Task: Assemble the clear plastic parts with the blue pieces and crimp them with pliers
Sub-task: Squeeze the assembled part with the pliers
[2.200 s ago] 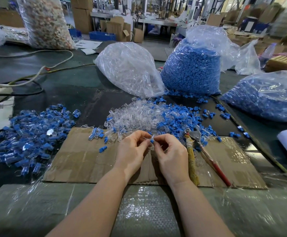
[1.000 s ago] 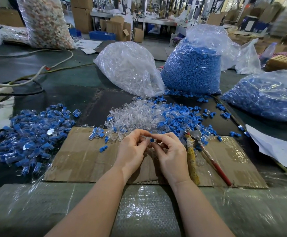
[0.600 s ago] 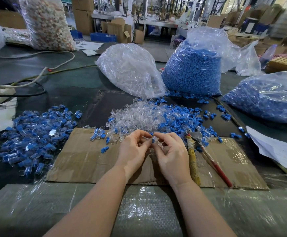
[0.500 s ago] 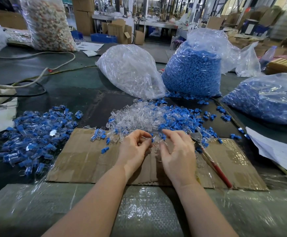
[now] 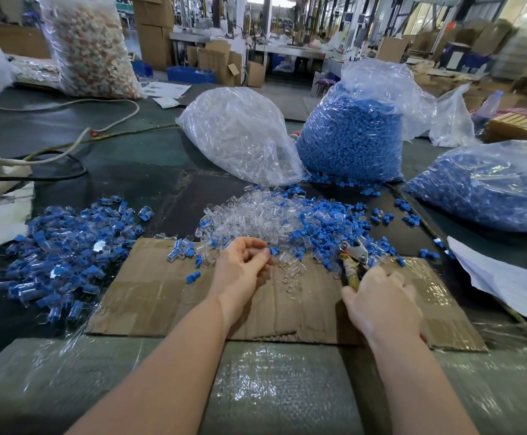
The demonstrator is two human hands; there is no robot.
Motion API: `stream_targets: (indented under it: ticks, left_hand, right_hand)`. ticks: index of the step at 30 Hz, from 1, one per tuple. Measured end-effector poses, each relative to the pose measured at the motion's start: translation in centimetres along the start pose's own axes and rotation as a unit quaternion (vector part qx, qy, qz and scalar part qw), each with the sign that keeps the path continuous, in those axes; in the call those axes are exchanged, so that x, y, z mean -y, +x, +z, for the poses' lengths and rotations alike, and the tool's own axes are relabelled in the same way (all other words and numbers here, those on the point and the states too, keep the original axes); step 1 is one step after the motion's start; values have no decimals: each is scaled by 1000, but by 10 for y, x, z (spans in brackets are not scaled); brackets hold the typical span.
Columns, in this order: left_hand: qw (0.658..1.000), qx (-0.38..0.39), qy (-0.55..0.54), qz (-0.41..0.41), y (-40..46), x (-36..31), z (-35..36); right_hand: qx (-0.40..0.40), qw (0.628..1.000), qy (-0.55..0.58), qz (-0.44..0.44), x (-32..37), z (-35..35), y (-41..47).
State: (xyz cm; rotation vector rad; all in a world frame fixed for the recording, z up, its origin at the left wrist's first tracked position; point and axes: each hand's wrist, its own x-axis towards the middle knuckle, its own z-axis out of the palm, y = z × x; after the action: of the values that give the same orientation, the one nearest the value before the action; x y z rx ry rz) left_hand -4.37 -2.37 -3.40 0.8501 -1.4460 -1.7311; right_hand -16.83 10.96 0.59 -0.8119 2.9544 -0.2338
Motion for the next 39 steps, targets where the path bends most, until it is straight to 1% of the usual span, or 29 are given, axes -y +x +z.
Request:
stream_targets:
  ticks: [3,5,6,8,10,12,14,16,21,26,28,35,39]
  left_hand:
    - [999,2,-31,-19,1,-2,-2]
    - [998,0,-50,-31,3,-2,-2]
    - [998,-1,-60,-37,4,-2,-1]
    - [997,-5,-69,-45,5,-2,-1]
    - [997,-10,-64,-46,7,0,-2]
    - [997,-17,-55,-43,8,1,-2]
    - [998,-23,-47,-41,10,2,-1]
    - [998,-28,-48,-38,11,2,-1]
    - [996,-51,-56,-43,12,2,0]
    - [996,-73,-47,-36,14,4,2]
    - [996,-76,-44,-32,14,4,2]
    - [996,-87,-24,-21,17,9,4]
    - [997,-76,-11,-21,17,10,2]
  right_hand:
    - [-38,998,9,-54,3,-5,-1]
    - [-25,991,74,-109,9,-8,-3]
    - [7,983,129,-131,14,-11,-6]
    - [96,953,236,-161,24,-18,-11]
    - [165,925,292,-177,32,-23,-15]
    - [200,920,278,-189,36,-26,-18]
    - [216,918,264,-203,39,-27,-19]
    - [229,910,274,-213,39,-27,-18]
    - [292,894,278,-196,34,-27,-15]
    - [323,883,275,-199,37,-31,-16]
    - [324,885,268,-201,38,-33,-17]
    - [289,904,231,-213,37,-34,-16]
    - [299,899,243,-207,38,-34,-17]
